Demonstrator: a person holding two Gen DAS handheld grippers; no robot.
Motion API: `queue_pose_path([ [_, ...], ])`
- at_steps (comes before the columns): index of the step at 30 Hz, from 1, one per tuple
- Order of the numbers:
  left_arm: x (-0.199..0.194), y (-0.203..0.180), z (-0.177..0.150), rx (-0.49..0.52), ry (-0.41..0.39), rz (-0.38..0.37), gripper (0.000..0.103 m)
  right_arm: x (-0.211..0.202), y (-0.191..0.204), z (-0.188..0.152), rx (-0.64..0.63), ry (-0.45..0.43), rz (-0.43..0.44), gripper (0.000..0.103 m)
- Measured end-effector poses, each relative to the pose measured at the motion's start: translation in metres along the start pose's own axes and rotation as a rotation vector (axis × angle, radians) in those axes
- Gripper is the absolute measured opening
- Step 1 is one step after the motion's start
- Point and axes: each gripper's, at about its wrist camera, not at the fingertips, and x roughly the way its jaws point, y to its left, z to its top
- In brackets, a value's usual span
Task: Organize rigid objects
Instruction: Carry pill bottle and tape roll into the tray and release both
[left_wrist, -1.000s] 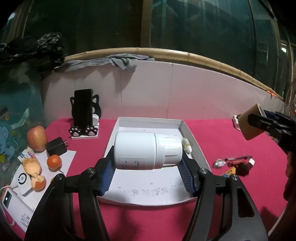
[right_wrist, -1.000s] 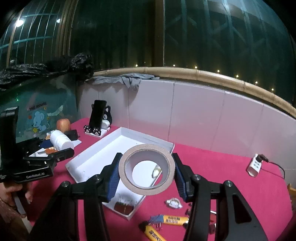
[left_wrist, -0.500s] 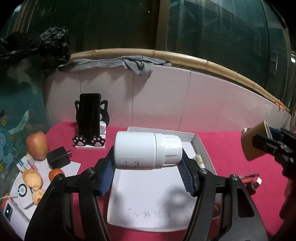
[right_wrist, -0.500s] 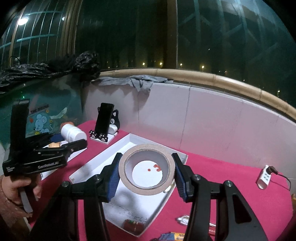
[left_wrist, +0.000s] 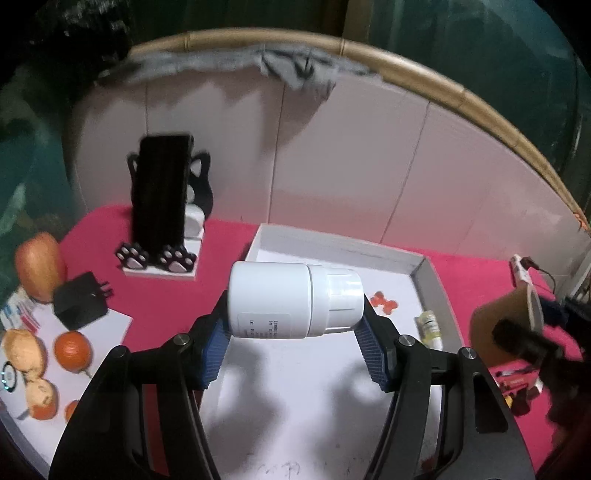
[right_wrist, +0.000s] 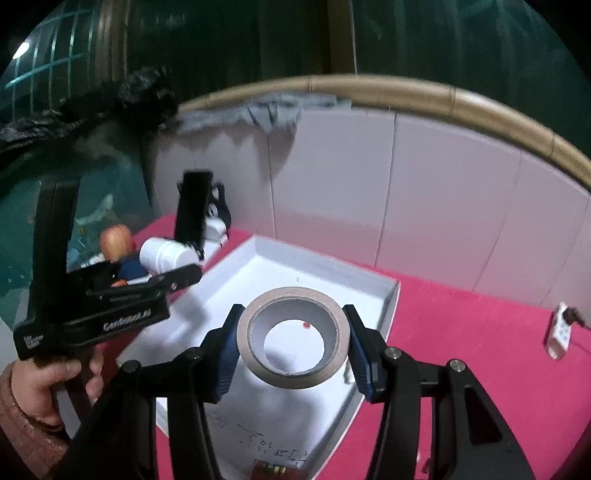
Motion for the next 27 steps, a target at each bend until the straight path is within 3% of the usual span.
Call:
queue_pose_path([
  [4,0.03,-0.002,-0.004,-0.033,0.073,-0.013,0.063,0.032,0.002,-0.011,0.005,0.076,0.005,0.052],
  [11,0.057,-0.017,-0.009,0.0,0.124,0.03,0.063,0.071,0.004,-0.027,-0.004,0.166,-0.006,0.052],
  [17,0.061,-0.014,-0.007,-0.002,0.122,0.058,0.064,0.075,0.013,-0.031,-0.075,0.146,-0.072,0.053],
  [18,0.061,-0.015,-0.007,0.005,0.124,0.062,0.071,0.073,0.014,-0.03,-0.081,0.136,-0.08,0.053],
  [19,0.061,-0.014,-0.007,0.007,0.126,0.067,0.082,0.071,0.015,-0.03,-0.089,0.126,-0.089,0.057],
  [21,0.059,-0.013,-0.008,0.006,0.115,0.1,0.09,0.066,0.018,-0.029,-0.11,0.098,-0.11,0.068],
  [23,0.052,-0.011,-0.008,0.007,0.091,0.138,0.091,0.057,0.022,-0.03,-0.138,0.062,-0.128,0.086],
  [25,0.047,-0.01,-0.008,0.008,0.076,0.162,0.091,0.05,0.026,-0.031,-0.161,0.037,-0.143,0.088],
  [27,0.037,-0.007,-0.009,-0.007,0.052,0.162,0.091,0.042,0.03,-0.032,-0.181,0.014,-0.159,0.101],
])
